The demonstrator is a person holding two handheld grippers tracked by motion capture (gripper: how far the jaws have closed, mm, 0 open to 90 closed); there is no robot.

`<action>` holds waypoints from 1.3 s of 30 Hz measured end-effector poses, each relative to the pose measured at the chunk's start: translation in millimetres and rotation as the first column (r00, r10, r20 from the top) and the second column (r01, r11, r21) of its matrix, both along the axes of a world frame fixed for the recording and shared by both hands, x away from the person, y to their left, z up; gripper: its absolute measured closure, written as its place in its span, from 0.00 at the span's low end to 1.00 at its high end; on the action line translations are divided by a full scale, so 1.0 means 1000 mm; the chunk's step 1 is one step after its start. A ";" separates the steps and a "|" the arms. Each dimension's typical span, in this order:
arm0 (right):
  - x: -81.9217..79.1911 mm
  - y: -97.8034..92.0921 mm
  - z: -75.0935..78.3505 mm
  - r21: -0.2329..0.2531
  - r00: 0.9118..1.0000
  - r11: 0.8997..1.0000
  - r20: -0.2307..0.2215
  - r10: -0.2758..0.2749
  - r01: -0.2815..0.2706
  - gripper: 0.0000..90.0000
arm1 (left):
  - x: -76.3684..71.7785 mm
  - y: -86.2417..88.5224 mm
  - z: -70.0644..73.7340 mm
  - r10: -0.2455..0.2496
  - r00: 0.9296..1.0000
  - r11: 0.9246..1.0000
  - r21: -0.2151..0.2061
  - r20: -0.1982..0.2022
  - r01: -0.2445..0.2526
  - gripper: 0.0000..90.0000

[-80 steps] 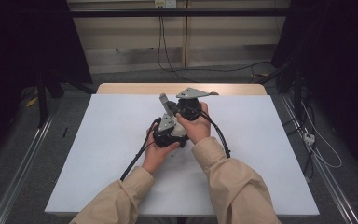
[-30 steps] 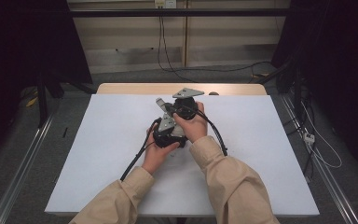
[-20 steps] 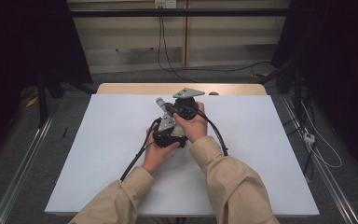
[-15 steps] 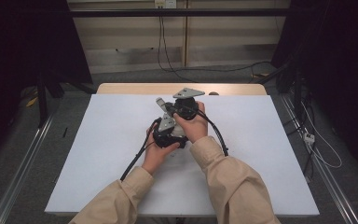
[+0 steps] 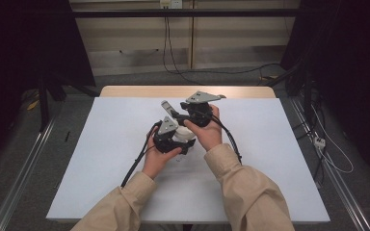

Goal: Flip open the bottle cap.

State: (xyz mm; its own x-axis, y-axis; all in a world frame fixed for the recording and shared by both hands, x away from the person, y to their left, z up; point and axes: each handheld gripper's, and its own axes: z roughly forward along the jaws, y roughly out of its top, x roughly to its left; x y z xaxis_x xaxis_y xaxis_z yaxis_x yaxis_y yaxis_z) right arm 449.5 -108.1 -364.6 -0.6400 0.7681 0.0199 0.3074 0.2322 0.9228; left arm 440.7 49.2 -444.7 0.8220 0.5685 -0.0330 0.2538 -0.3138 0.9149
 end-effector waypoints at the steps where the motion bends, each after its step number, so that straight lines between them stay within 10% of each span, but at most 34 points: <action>1: -0.003 -0.001 0.001 0.010 1.000 1.000 -0.002 0.001 -0.001 0.43 | -0.001 0.002 0.001 0.006 1.000 1.000 0.003 0.003 -0.006 0.09; 14: -0.028 -0.019 0.001 0.042 1.000 0.999 -0.012 -0.003 0.003 0.21 | -0.017 0.027 0.012 0.010 1.000 1.000 -0.008 -0.019 -0.010 0.08; 39: -0.080 -0.060 -0.020 0.030 0.999 0.999 -0.024 0.025 -0.024 0.15 | -0.043 0.073 0.021 -0.013 1.000 1.000 -0.028 -0.028 0.012 0.08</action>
State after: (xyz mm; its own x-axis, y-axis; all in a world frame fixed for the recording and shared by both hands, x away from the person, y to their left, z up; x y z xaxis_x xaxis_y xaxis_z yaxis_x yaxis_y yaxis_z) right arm 369.3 -168.0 -384.7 -0.6576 0.7511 0.0581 0.3245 0.2128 0.9216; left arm 397.9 121.7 -424.0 0.8274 0.5570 -0.0715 0.2755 -0.2916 0.9160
